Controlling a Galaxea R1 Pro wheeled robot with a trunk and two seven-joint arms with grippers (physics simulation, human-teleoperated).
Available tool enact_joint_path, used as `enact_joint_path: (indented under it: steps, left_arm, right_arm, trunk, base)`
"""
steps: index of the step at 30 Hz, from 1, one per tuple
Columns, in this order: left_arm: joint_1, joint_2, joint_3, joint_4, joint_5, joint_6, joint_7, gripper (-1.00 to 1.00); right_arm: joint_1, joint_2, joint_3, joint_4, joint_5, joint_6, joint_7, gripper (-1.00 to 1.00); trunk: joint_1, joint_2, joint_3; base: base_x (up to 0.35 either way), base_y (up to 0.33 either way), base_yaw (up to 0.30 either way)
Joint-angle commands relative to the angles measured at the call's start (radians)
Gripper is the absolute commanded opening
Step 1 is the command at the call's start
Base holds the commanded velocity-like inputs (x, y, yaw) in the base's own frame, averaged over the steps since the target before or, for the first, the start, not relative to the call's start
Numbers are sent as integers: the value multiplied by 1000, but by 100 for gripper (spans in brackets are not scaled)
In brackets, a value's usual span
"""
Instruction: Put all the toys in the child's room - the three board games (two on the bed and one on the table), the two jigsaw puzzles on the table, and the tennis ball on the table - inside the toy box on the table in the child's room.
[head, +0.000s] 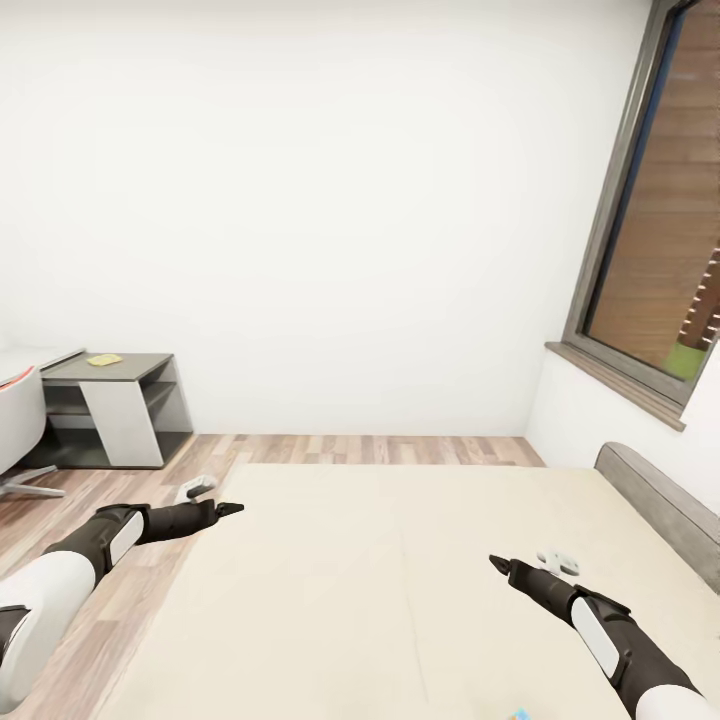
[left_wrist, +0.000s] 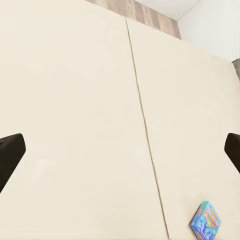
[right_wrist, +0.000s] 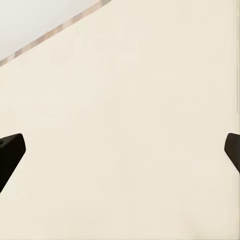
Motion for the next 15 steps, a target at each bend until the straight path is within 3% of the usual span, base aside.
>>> enact_joint_path:
  steps: [1, 15]
  left_arm:
    - [0, 0, 5, 0, 3, 10, -1, 100]
    - [0, 0, 6, 0, 3, 10, -1, 100]
  right_arm:
    - [0, 0, -4, -1, -7, 7, 3, 100]
    - [0, 0, -4, -1, -7, 7, 3, 100]
  trunk:
    - [0, -1, 0]
    - [0, -1, 0]
  base:
    - [0, -138, 0]
    - [0, -138, 0]
